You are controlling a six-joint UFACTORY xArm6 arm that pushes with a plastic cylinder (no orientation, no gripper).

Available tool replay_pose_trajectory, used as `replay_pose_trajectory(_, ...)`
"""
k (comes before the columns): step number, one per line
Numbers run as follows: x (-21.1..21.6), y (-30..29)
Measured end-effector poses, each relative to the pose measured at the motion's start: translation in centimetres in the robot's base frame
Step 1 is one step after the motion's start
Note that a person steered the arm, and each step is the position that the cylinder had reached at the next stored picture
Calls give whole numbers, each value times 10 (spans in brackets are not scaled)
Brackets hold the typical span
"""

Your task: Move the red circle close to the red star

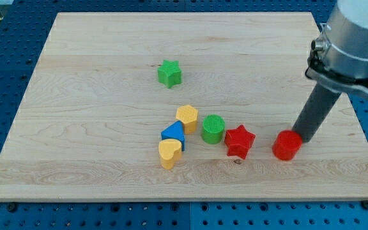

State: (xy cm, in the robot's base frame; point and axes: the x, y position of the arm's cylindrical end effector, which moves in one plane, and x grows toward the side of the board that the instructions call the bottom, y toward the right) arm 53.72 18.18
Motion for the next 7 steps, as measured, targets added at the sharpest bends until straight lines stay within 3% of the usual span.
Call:
replay_pose_trajectory(3, 1, -31)
replay_pose_trajectory(4, -8, -1)
replay_pose_trajectory(5, 10, 55)
replay_pose_trajectory(6, 40, 63)
replay_pose_trajectory(7, 40, 63)
